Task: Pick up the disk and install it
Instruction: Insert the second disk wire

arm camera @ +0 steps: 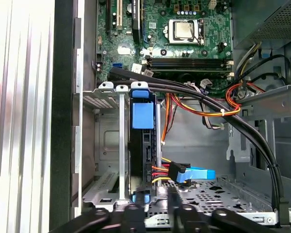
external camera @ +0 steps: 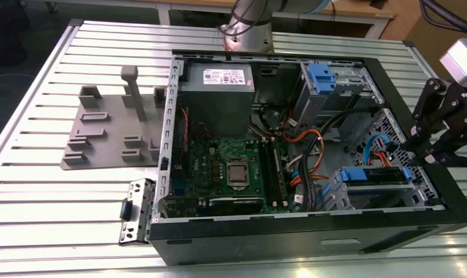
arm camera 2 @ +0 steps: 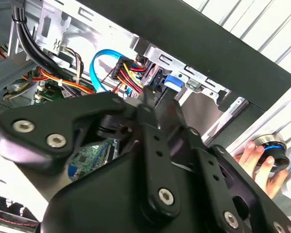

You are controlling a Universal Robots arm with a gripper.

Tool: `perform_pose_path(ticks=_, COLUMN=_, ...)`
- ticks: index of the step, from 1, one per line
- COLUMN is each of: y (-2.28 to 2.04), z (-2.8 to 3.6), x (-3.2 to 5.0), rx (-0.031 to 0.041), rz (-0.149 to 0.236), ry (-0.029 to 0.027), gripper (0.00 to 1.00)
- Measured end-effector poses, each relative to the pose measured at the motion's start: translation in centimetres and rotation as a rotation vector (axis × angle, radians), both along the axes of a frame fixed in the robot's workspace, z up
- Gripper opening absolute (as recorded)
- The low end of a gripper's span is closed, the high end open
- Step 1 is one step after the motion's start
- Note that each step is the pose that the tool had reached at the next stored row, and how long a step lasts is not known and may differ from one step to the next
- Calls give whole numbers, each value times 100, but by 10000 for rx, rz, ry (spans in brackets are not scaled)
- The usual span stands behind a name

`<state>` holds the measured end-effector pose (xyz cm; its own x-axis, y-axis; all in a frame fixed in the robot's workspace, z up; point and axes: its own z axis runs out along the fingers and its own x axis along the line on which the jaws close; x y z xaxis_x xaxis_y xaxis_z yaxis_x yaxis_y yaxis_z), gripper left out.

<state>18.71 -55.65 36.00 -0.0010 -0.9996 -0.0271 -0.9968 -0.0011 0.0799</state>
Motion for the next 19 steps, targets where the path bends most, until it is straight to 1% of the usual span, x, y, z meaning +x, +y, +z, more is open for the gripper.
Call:
perform_pose_path(ticks=1, y=0, z=0, x=0, rx=1, rz=0, ry=0, gripper=35)
perform_pose_path(ticks=3, y=0, z=0, x=0, rx=0, rz=0, ry=0, gripper=35)
perform_pose_path(ticks=4, y=0, z=0, x=0, rx=0, rz=0, ry=0, gripper=41)
perform_pose_path(ticks=6, y=2, z=4, x=-11, rx=-6, rz=0, ry=-1, gripper=41)
perform_pose_path(ticks=7, y=16, z=2, x=-20, rx=-3, rz=0, ry=-1, gripper=41)
perform_pose_path(ticks=9, y=71, z=2, x=-28, rx=-15, rz=1, ry=-1, gripper=41)
perform_pose_path(ticks=10, y=92, z=1, x=-31, rx=-20, rz=1, ry=-2, gripper=41)
perform_pose_path(ticks=12, y=120, z=5, x=-37, rx=-25, rz=0, ry=-6, gripper=41)
perform_pose_path(ticks=16, y=127, z=50, x=-67, rx=-29, rz=0, ry=-46, gripper=41)
perform_pose_path(ticks=17, y=127, z=50, x=-82, rx=-26, rz=0, ry=-57, gripper=41)
perform_pose_path(ticks=19, y=127, z=50, x=-116, rx=-29, rz=1, ry=-61, gripper=41)
